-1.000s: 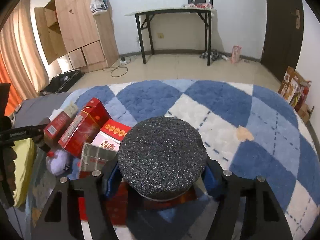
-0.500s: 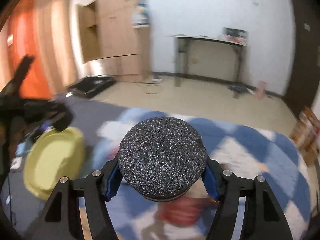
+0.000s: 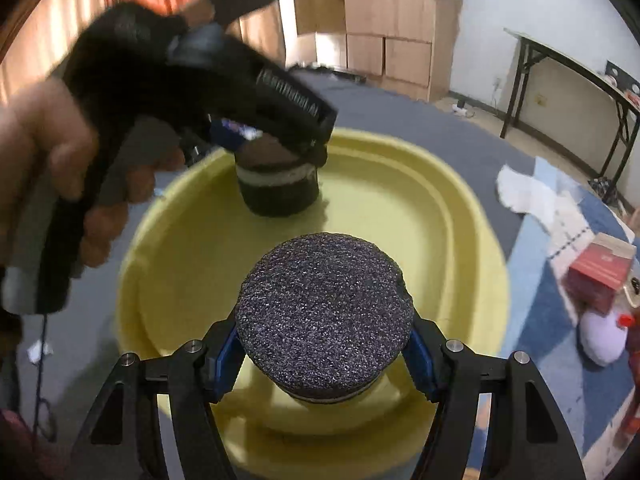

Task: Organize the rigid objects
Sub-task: 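Carry both black foam cylinders into the yellow tray and open both grippers, then grasp a red HONGQIQU pack with the right gripper while the left grasps another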

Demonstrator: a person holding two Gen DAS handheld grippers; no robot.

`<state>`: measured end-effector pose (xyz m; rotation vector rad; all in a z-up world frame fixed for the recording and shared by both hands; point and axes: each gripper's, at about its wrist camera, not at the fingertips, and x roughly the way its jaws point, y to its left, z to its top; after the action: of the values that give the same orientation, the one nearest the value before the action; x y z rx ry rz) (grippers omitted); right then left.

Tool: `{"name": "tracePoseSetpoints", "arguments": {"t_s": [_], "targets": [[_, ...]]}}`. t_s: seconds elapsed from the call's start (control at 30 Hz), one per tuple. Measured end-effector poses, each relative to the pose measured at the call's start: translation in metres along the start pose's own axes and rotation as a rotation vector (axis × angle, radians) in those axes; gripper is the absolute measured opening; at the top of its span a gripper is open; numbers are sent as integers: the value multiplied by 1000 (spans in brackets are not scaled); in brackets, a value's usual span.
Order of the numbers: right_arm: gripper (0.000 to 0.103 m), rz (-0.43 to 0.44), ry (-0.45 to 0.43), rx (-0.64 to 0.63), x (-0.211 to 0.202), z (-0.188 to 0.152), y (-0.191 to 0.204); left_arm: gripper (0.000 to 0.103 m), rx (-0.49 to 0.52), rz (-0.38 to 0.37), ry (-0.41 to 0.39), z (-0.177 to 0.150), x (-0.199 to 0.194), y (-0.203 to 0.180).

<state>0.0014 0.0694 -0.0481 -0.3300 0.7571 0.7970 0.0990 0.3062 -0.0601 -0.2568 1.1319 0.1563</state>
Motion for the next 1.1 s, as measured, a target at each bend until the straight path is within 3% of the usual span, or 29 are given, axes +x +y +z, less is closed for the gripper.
{"name": "tracePoseSetpoints", "arguments": {"t_s": [0.1,0.17,0.2,0.23,0.3,0.33,0.4,0.53,0.6,0.63,0.7,0.8,0.93,1.03,1.1], "targets": [[70,-10,34,13,18,5,1,75,-33,-56,-30,1,5,5],[79,-5,42,-2,22,7,0,83,-70,-94,-22,4,5,10],[95,8,24,-4,18,8,2,87,-96,-103,-23,6,1,10],[102,1,0,-2,10,8,4,87,-106,-115,-43,9,-8,7],[102,-5,-79,29,-22,2,-5,98,-70,-137,-107,16,-30,-10],[102,-20,-121,72,-42,-1,-18,103,-43,-137,-144,19,-43,-23],[102,-72,-168,156,-74,-14,-51,103,52,-175,-191,23,-66,-67],[103,-290,-172,372,-130,-63,-139,103,258,-340,-135,17,-72,-168],[103,-328,-131,538,-144,-94,-188,103,356,-410,-81,13,-58,-214],[103,-332,-117,610,-149,-108,-207,103,394,-413,-55,14,-47,-233],[103,-348,-119,712,-154,-126,-236,103,448,-346,-10,9,-24,-267],[102,-309,-120,768,-153,-134,-252,103,492,-335,31,11,-1,-294],[103,-288,-125,796,-141,-135,-261,103,475,-323,84,16,28,-298],[103,-228,-116,839,-124,-151,-275,103,478,-213,62,19,51,-296],[103,-228,-120,819,-116,-149,-278,103,447,-262,58,21,59,-290]]}}
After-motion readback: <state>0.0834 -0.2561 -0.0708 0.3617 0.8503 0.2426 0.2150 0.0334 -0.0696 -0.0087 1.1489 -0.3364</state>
